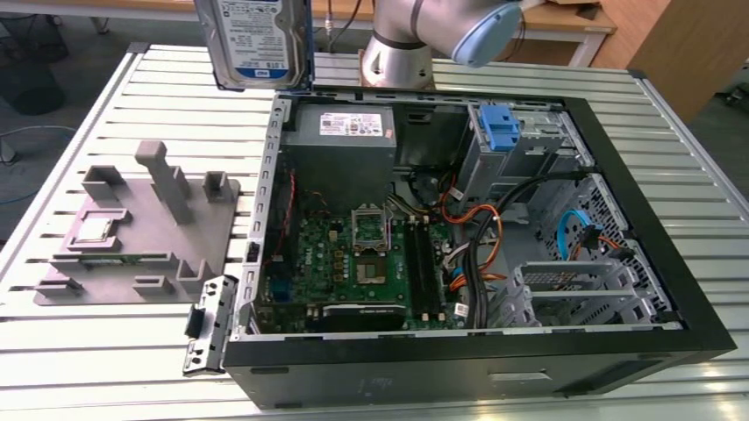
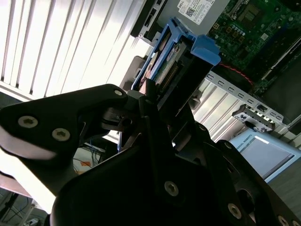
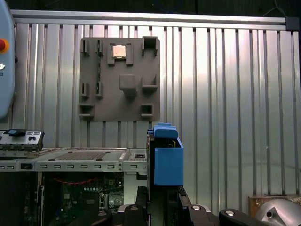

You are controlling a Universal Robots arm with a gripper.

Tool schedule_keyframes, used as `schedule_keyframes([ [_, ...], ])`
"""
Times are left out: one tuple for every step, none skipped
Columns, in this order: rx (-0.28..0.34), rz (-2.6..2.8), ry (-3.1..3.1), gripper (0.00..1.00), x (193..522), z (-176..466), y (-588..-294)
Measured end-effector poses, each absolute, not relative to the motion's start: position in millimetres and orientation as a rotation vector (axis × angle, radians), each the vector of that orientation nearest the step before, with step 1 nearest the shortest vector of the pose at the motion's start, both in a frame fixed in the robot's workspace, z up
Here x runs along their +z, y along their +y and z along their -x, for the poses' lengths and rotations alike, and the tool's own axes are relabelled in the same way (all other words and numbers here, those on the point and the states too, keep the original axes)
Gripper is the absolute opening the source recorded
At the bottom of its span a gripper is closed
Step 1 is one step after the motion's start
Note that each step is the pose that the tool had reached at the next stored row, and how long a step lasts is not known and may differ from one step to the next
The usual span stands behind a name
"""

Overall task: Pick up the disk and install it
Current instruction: 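Pick up the disk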

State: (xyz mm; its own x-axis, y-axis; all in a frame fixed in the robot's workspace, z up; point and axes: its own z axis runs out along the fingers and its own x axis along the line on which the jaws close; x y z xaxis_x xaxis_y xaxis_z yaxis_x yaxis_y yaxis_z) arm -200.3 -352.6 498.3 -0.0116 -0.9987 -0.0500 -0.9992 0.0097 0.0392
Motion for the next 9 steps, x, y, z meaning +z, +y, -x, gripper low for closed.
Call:
schedule_keyframes([
  [0.099, 2.203, 2.226, 0.35, 498.3, 199.4, -352.6],
  [0.099, 2.203, 2.226, 0.35, 498.3, 198.2, -352.6],
  [0.099, 2.203, 2.226, 0.35, 498.3, 196.9, -352.6],
  [0.099, 2.203, 2.227, 0.35, 498.3, 195.2, -352.6],
  [0.099, 2.203, 2.226, 0.35, 498.3, 193.2, -352.6],
  [0.099, 2.203, 2.227, 0.35, 498.3, 191.3, -352.6],
  [0.099, 2.203, 2.226, 0.35, 498.3, 189.1, -352.6],
  [0.099, 2.203, 2.226, 0.35, 498.3, 186.6, -352.6],
  [0.099, 2.203, 2.226, 0.35, 498.3, 183.9, -352.6],
])
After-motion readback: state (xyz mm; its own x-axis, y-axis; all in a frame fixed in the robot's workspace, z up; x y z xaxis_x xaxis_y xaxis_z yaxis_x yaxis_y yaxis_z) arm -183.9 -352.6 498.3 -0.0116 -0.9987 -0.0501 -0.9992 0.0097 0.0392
